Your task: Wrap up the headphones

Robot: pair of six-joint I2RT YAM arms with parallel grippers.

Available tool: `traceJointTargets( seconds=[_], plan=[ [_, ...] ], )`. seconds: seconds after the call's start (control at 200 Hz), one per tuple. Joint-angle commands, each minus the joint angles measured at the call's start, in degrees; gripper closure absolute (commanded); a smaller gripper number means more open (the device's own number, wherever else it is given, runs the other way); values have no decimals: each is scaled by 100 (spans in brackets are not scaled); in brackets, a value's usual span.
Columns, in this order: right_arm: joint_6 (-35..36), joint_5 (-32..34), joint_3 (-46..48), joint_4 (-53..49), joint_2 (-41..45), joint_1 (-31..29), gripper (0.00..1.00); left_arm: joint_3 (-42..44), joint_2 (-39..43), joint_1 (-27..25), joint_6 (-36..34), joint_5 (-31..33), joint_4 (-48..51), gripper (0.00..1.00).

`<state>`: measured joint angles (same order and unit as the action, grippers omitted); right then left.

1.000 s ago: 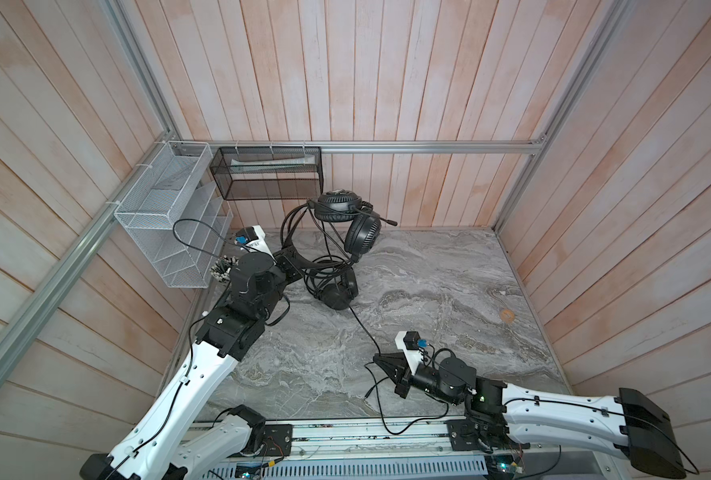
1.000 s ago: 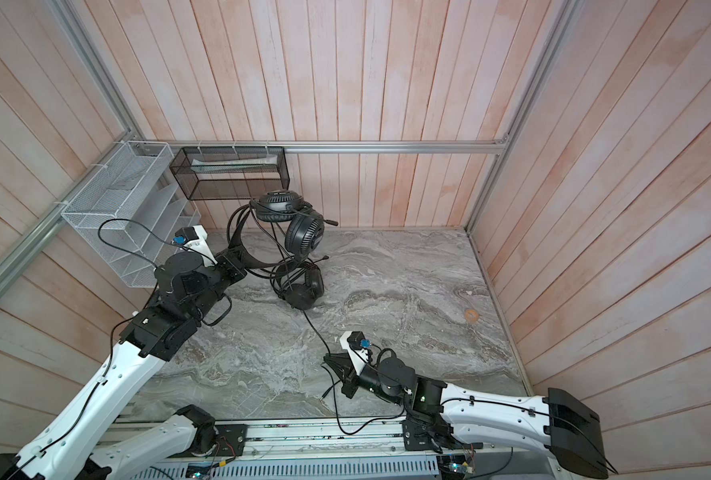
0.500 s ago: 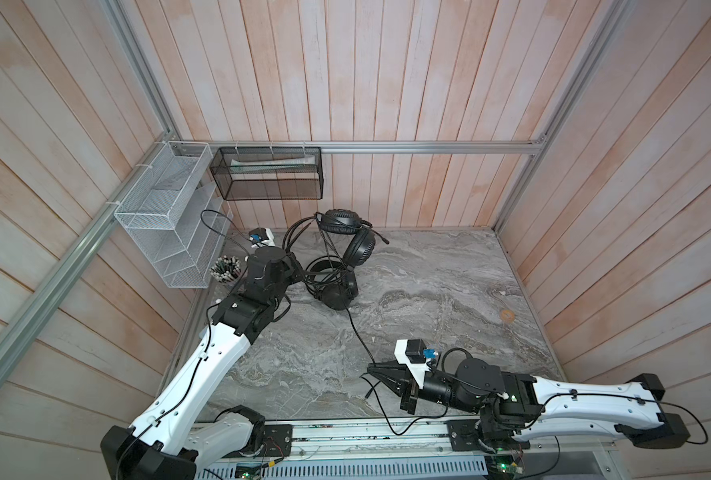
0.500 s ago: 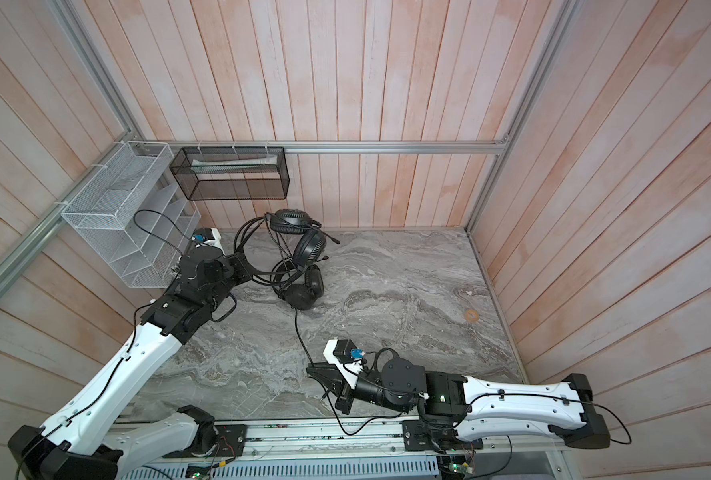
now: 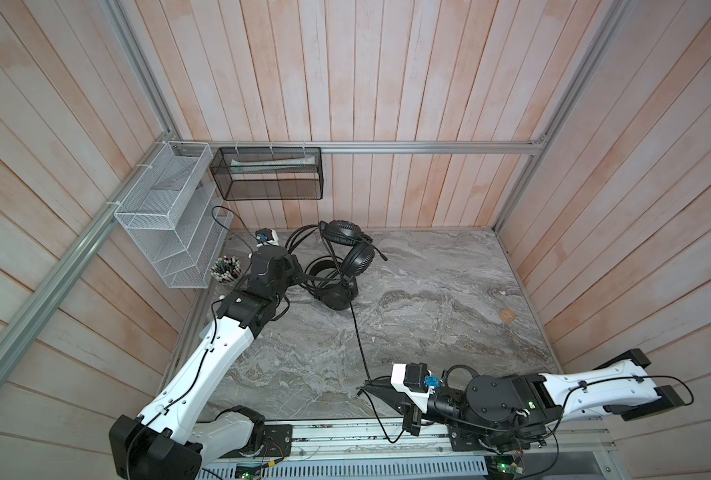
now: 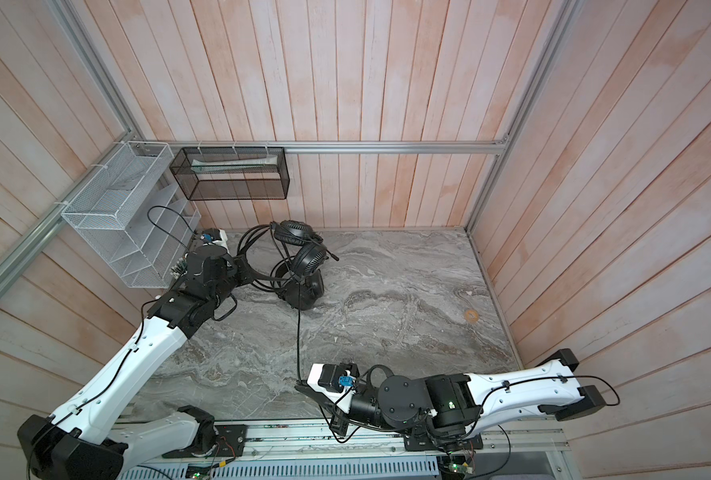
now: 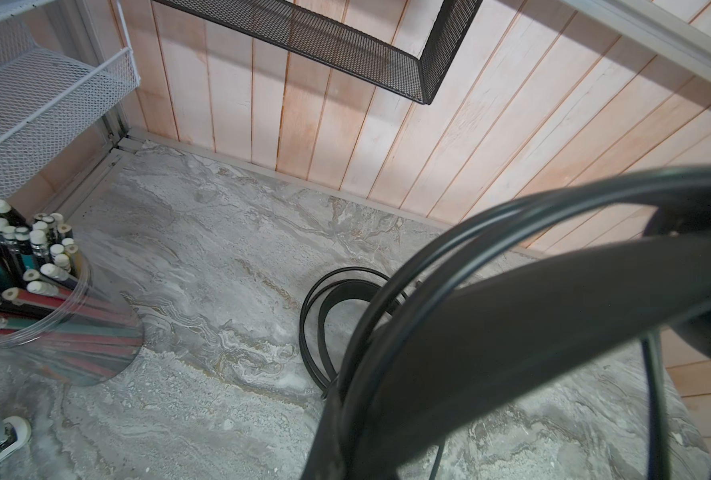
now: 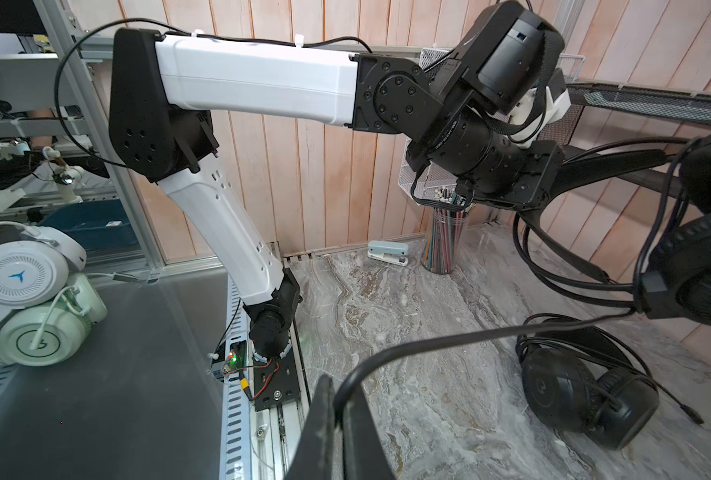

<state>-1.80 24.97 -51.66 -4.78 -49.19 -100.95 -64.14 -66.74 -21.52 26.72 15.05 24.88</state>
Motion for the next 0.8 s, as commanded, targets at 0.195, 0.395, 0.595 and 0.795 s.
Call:
traceJointTargets(
  seconds=[0.195,0.395,0.595,0.795],
  plan=[
    [559,435,-509,95,-21,-126,100,425,266,75,22,-19,-533,100],
    [945,747,-543,261,-235,-126,100,673,449,-281,-124,123,-579,100],
    [927,55,-722,-29,-428,614,100,753,549,-1076,-693,682,-676,100],
    [1071,-471,-1082,-366,-681,1619,100,911,546,-1988,-1416,1459,-819,100]
  ],
)
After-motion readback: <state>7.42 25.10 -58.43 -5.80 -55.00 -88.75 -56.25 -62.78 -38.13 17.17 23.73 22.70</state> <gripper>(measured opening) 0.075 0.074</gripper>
